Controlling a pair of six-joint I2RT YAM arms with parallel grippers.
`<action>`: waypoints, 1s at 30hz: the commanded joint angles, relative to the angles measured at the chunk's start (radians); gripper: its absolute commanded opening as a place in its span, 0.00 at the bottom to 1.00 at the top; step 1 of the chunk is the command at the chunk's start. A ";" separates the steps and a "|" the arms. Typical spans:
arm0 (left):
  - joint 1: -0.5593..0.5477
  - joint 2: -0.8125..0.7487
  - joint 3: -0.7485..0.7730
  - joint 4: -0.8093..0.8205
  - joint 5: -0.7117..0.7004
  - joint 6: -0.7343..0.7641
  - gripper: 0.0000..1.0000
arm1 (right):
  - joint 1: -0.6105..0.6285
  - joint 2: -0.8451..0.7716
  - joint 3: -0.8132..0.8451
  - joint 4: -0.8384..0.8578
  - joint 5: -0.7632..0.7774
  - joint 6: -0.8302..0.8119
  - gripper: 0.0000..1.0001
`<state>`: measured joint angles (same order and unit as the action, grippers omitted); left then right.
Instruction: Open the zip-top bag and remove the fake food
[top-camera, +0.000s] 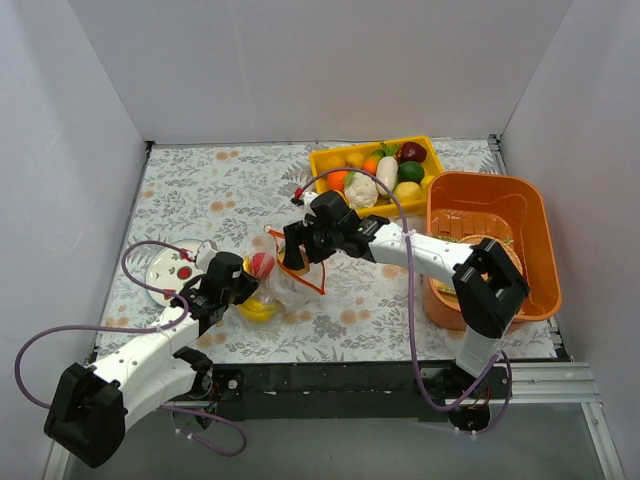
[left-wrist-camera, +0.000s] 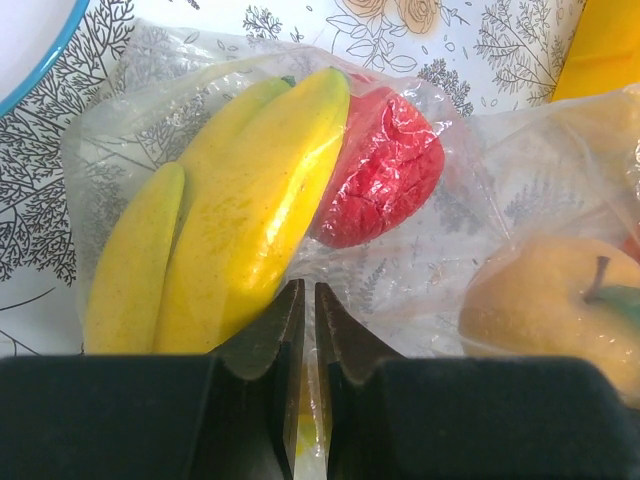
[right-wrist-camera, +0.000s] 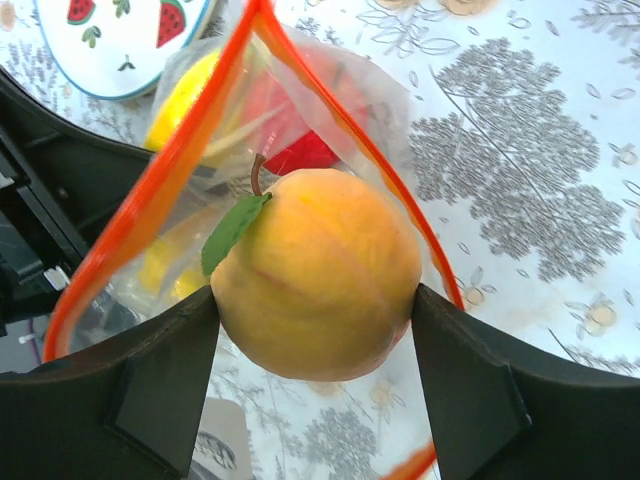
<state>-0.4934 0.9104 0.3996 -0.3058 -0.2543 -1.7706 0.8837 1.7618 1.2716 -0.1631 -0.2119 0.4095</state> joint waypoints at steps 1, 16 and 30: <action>0.012 0.022 -0.004 -0.098 -0.039 0.020 0.09 | -0.021 -0.085 0.040 -0.093 0.081 -0.057 0.43; 0.018 0.016 0.008 -0.096 -0.033 0.033 0.09 | -0.218 -0.278 0.120 -0.303 0.124 -0.218 0.44; 0.018 0.010 0.059 -0.108 -0.014 0.077 0.09 | -0.515 0.103 0.544 -0.185 0.296 -0.224 0.43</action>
<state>-0.4839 0.9203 0.4274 -0.3618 -0.2531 -1.7271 0.4225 1.7329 1.7000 -0.4198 0.0254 0.1947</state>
